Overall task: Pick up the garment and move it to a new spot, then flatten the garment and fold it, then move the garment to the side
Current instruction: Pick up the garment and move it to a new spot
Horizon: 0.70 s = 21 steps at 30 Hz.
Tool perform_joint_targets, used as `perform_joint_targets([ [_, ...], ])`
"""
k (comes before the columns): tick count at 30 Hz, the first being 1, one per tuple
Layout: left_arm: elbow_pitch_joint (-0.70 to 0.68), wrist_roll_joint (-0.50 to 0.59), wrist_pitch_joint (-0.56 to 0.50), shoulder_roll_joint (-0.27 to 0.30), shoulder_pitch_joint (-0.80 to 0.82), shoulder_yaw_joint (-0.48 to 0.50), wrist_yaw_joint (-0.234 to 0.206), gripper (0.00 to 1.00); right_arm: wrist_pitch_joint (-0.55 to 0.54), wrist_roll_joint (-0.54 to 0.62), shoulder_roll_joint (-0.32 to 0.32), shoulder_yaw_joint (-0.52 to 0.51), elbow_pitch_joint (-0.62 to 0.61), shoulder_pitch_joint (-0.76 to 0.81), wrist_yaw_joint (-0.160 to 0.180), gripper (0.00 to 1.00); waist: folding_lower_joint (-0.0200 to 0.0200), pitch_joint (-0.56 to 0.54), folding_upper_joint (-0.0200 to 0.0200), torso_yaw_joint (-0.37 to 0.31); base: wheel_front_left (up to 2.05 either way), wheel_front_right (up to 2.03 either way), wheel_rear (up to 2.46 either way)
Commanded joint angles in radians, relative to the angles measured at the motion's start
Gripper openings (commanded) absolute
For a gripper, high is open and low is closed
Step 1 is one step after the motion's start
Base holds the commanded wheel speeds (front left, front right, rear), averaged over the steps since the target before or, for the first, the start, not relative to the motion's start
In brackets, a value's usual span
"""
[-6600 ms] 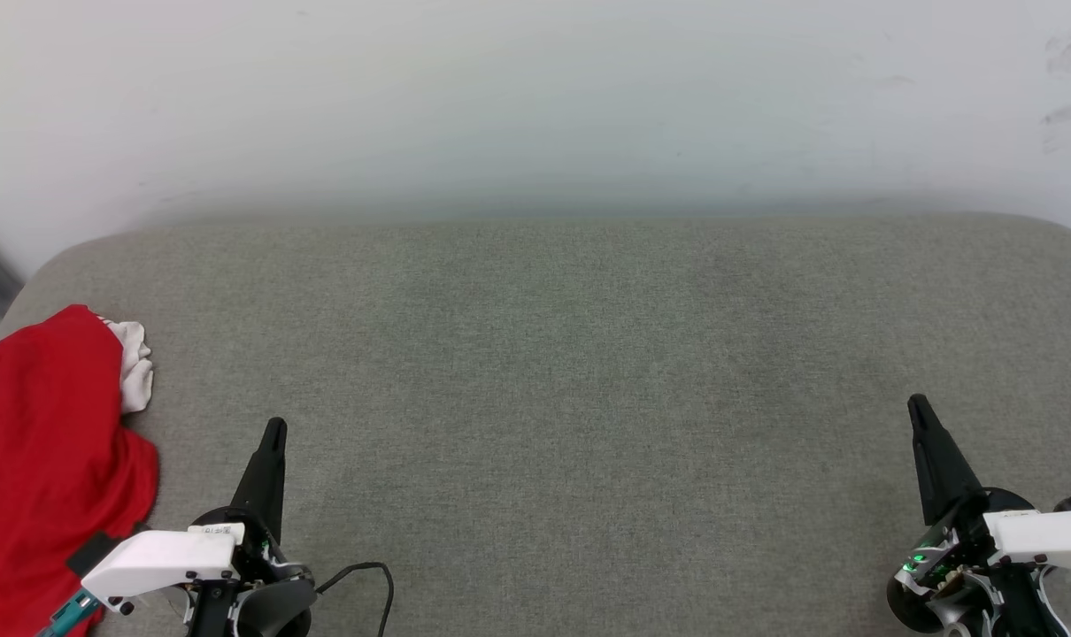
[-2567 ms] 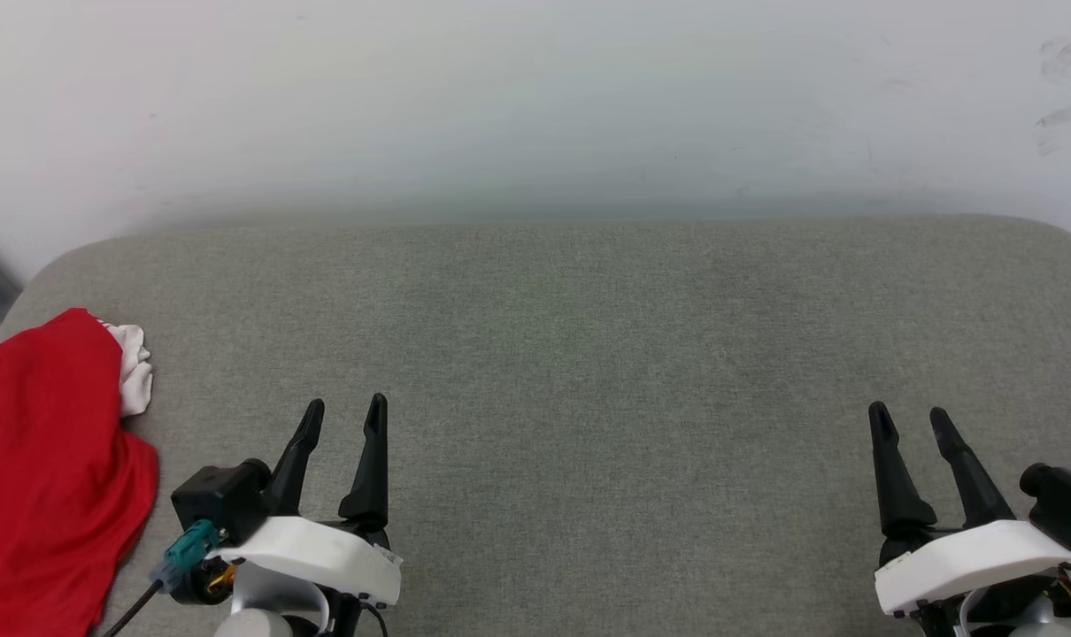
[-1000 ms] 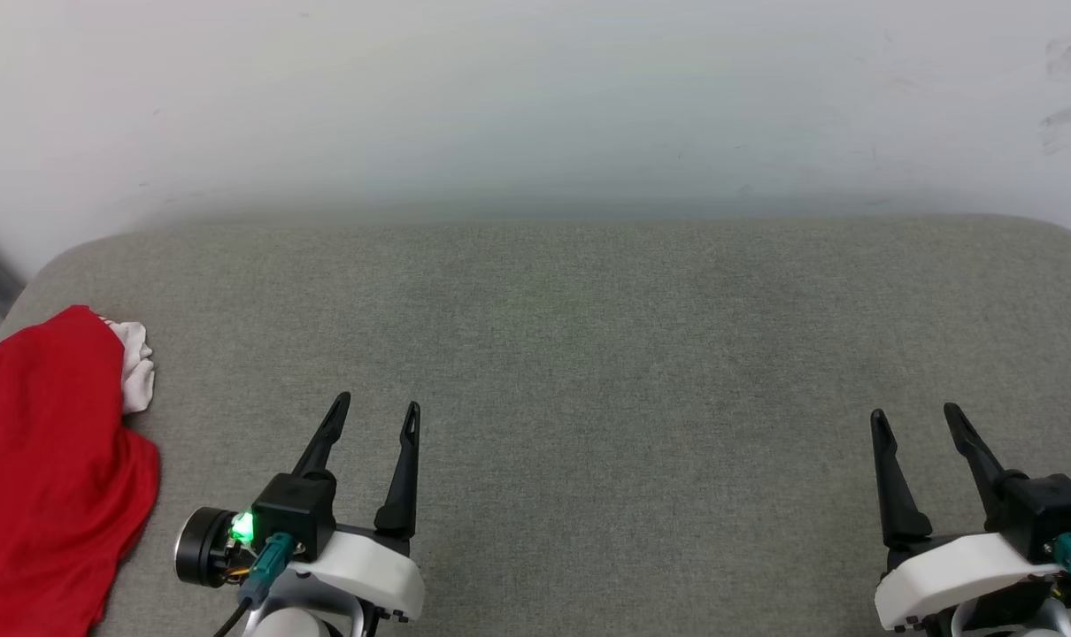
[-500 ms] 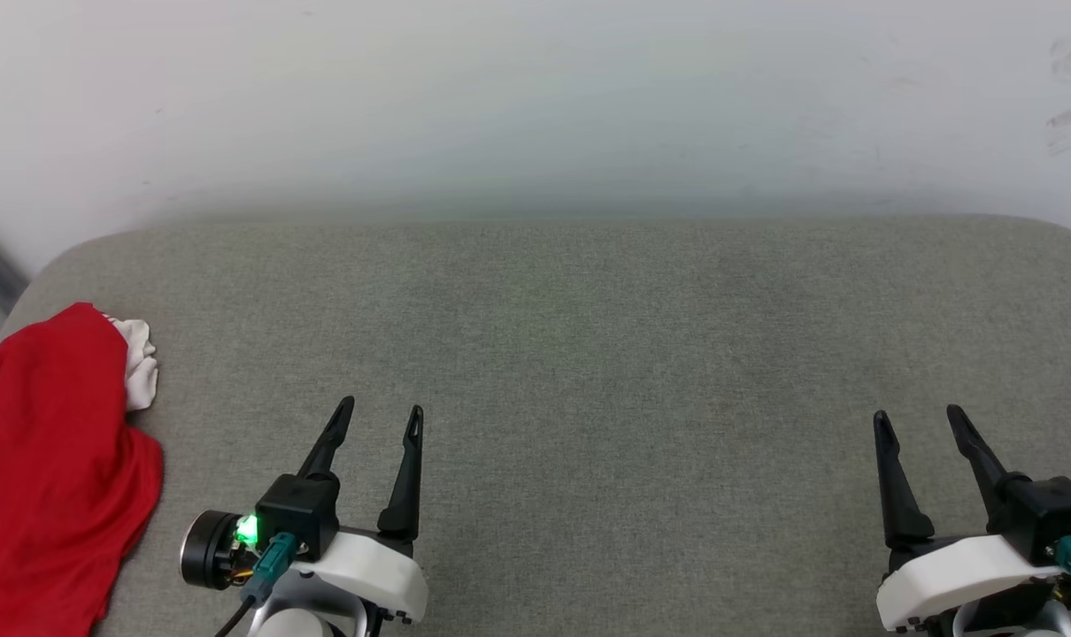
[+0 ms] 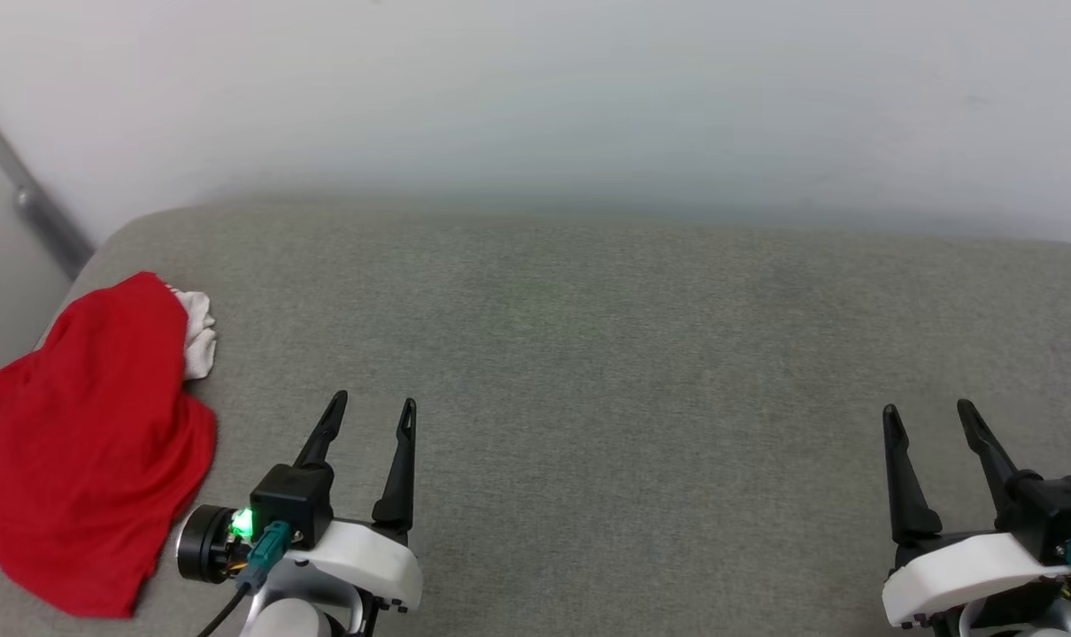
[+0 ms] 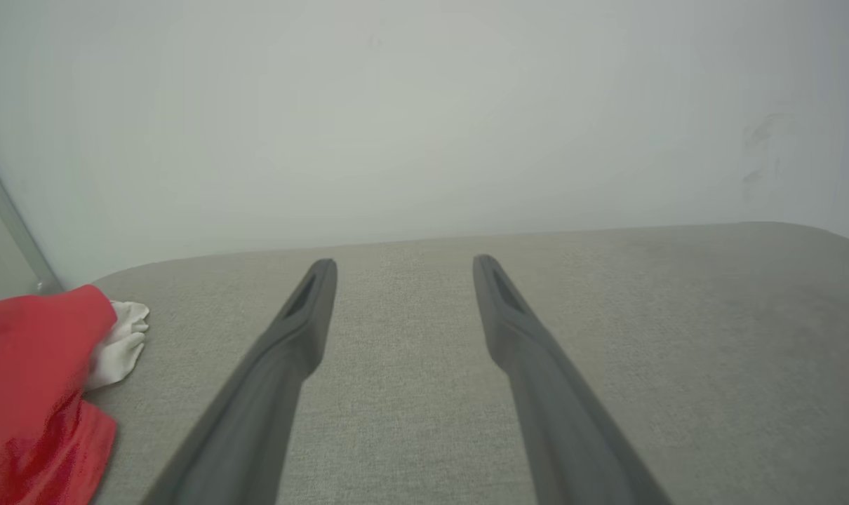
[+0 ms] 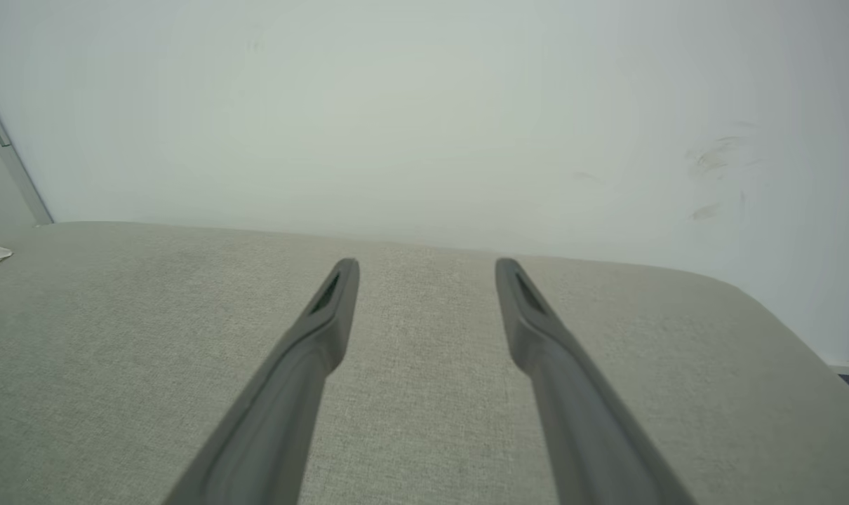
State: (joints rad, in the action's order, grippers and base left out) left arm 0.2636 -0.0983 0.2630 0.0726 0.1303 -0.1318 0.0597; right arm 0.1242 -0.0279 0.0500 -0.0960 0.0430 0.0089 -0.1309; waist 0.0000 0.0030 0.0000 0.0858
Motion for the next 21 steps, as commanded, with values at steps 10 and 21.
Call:
perform_joint_targets([
  [10, 0.004, -0.012, 0.003, 0.014, 0.026, 0.049, -0.019, 1.0, 0.007, -0.015, 0.001, 0.049, -0.029, -0.027, 0.0, 1.0, 0.0, 0.015, 0.0, 0.219, 0.0, 0.0, 0.0],
  [21, -0.01, -0.032, 0.003, 0.01, 0.009, 0.09, -0.022, 1.0, 0.012, -0.011, 0.001, 0.089, -0.035, -0.049, 0.0, 1.0, 0.0, 0.028, 0.0, 0.396, 0.0, 0.0, 0.0],
])
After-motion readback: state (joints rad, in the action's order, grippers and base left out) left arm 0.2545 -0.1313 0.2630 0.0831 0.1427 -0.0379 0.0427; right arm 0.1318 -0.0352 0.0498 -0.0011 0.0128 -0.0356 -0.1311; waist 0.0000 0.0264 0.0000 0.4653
